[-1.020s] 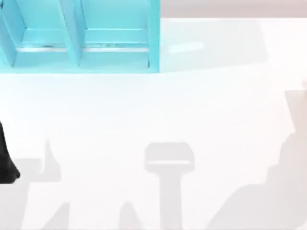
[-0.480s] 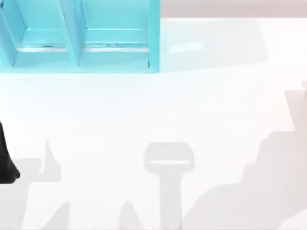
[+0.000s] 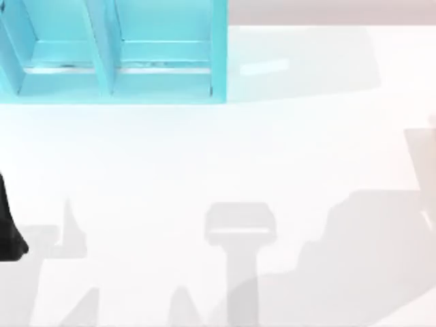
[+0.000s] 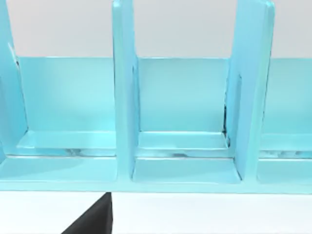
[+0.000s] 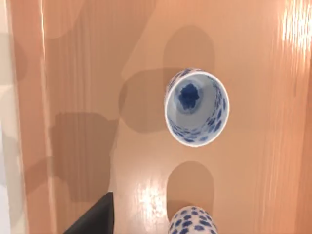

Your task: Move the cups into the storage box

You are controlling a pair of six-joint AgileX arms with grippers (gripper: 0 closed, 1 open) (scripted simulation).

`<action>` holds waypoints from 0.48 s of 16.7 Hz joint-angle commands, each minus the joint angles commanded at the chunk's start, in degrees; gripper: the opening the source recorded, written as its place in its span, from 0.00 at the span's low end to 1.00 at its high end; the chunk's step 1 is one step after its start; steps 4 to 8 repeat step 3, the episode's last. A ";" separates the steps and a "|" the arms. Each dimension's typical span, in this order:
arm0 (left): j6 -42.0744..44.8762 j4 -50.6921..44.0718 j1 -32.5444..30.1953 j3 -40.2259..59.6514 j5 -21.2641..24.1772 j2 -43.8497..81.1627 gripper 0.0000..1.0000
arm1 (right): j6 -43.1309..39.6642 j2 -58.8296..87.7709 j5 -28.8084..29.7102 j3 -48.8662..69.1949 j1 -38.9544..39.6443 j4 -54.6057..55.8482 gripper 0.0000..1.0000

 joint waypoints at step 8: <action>0.00 0.00 0.00 0.00 0.00 0.00 1.00 | 0.12 -0.46 0.02 1.38 0.12 -1.42 1.00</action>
